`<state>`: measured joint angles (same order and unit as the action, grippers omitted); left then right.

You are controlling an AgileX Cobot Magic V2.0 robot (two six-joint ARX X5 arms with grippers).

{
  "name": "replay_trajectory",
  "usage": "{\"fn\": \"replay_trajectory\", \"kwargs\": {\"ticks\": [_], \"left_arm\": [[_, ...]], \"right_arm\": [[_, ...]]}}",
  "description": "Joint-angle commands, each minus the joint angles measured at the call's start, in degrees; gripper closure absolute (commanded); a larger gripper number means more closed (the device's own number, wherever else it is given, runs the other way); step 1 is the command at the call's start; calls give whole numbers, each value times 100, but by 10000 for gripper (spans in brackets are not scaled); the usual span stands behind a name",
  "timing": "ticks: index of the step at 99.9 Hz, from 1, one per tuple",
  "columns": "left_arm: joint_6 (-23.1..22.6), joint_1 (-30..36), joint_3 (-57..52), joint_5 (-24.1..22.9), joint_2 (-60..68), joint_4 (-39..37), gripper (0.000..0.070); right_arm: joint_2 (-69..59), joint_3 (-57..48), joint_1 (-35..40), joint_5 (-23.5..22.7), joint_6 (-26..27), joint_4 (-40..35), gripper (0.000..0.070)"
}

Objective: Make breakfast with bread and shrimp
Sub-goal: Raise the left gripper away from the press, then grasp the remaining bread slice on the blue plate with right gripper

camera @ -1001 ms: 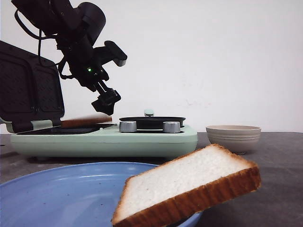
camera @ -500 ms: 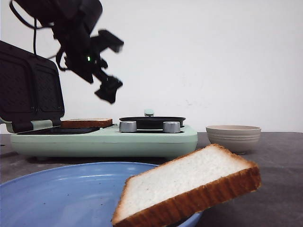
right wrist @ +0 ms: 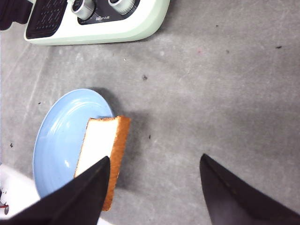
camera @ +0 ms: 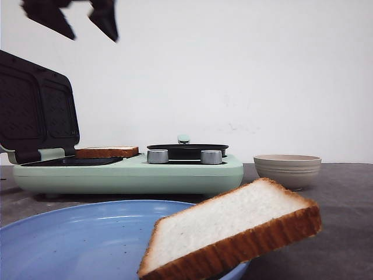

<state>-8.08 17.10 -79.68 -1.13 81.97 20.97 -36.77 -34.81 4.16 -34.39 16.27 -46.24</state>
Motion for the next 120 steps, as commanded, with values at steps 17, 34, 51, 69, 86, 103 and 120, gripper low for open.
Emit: {"fn": "replay_trajectory", "kwargs": {"ticks": [17, 34, 51, 69, 86, 103, 120], "left_arm": [[822, -367, 74, 678, -603, 654, 0], [1158, -474, 1185, 881, -1545, 181, 0], [1528, -483, 2461, 938, -2728, -181, 0], [1759, -483, 3265, 929, -3836, 79, 0], [1755, -483, 3445, 925, -4599, 907, 0], [1657, -483, 3480, 769, -5226, 1543, 0], [1694, -483, 3703, 662, -5866, 1878, 0]], "right_arm": [[-22, -66, 22, -28, -59, 50, 324], [-57, -66, 24, -236, 46, 70, 324], [-267, -63, 76, -407, 125, 125, 324], [-774, 39, 332, -776, 188, 407, 323], [-1370, 234, 763, -916, 278, 793, 323], [-1943, 409, 1228, -1084, 321, 1255, 323], [-2468, 452, 1685, -1062, 330, 1576, 323]]}}
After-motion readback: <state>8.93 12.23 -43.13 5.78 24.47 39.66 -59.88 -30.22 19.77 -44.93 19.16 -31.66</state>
